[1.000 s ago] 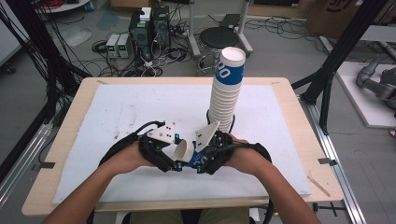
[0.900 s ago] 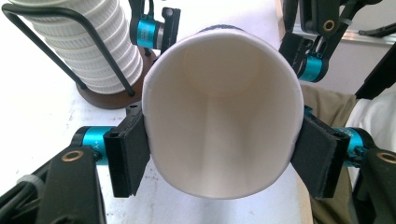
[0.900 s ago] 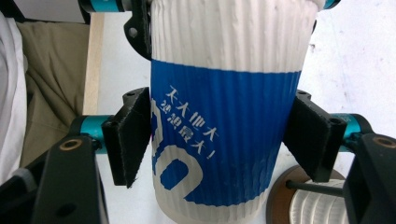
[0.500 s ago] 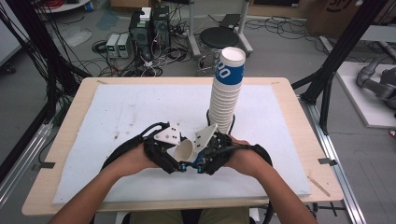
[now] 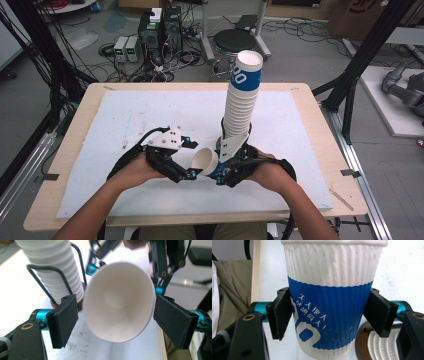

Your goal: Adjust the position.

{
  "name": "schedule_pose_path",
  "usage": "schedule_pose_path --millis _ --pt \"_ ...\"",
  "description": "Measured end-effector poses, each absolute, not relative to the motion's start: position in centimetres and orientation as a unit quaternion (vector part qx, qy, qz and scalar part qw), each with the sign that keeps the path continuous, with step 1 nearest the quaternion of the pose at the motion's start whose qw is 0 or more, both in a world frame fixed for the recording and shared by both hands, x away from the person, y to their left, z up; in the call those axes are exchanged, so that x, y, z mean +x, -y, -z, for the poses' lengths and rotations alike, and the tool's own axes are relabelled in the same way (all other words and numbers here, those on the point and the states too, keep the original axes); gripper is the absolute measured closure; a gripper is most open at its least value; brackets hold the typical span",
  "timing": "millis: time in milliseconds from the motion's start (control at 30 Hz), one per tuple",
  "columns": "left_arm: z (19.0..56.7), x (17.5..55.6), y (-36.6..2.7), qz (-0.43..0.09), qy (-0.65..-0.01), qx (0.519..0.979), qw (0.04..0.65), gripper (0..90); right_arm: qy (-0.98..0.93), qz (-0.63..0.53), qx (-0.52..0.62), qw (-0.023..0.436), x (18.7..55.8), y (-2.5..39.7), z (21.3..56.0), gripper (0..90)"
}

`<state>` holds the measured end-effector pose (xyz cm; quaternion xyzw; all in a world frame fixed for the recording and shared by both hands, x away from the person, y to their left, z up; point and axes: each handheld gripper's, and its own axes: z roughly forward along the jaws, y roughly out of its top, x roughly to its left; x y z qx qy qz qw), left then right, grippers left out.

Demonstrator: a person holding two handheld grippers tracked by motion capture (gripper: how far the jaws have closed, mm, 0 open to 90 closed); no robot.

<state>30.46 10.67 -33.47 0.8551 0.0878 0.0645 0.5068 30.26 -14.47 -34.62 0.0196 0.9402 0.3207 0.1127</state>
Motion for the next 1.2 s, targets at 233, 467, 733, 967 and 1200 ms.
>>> schedule_pose_path --millis 233,467,733,967,1200 --pt "34.1 30.6 -12.9 -0.072 -0.147 0.805 0.571 18.9 -0.928 -0.353 0.039 0.113 30.0 16.0 35.2 28.0" --pt "36.3 30.6 -14.5 -0.085 -0.191 0.757 0.619 17.4 -0.904 -0.405 0.072 0.117 29.4 18.2 36.0 27.7" --pt "38.7 30.7 -15.5 -0.108 -0.231 0.732 0.632 17.4 -0.863 -0.473 0.113 0.138 28.6 21.5 36.9 27.5" --pt "40.2 30.8 -16.0 -0.111 -0.253 0.726 0.63 17.3 -0.836 -0.499 0.161 0.164 28.1 24.2 38.0 27.3" --pt "41.3 30.8 -16.4 -0.12 -0.265 0.722 0.627 17.4 -0.813 -0.515 0.192 0.192 27.4 26.5 38.7 27.3"
